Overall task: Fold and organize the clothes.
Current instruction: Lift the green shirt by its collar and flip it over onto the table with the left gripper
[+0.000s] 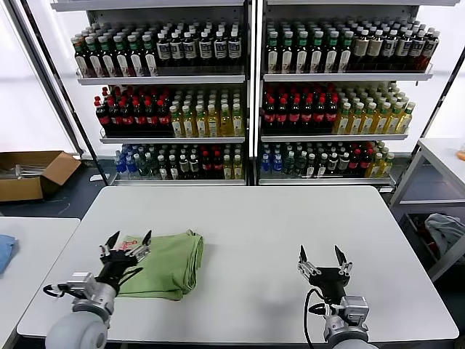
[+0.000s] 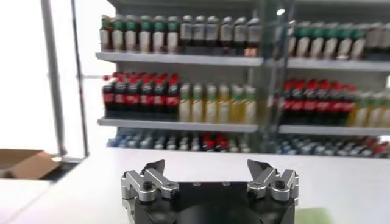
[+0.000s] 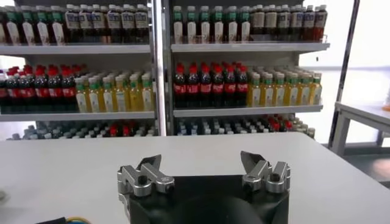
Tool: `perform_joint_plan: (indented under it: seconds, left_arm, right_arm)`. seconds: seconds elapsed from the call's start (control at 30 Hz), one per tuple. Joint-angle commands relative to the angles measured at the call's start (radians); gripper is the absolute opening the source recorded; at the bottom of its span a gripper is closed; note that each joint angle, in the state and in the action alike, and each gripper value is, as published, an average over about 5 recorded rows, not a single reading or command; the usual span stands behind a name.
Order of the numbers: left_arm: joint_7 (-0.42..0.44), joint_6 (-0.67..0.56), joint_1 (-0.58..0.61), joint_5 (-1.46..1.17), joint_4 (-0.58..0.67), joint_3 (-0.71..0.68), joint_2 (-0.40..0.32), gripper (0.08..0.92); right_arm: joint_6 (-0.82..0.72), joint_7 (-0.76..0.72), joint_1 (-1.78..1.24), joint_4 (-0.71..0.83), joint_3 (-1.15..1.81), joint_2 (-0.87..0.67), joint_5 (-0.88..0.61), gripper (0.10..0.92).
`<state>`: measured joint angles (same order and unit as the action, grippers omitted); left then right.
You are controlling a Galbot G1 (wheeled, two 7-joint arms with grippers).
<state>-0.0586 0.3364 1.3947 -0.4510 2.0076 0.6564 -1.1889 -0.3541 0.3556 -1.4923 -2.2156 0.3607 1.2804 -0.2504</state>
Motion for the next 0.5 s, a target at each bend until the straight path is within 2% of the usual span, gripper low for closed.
perform_joint_plan:
  seconds: [0.03, 0.5]
  left_arm:
    - [0.022, 0.023, 0.032, -0.010, -0.084, 0.110, 0.051, 0.823]
    - [0.051, 0.016, -0.016, 0.007, -0.201, 0.036, 0.021, 0.823]
  right_arm:
    - [-0.003, 0.001, 0.010, -0.004, -0.014, -0.003, -0.002, 0.823]
    - [0.002, 0.000, -0.017, -0.013, 0.007, -0.002, -0.002, 0.823]
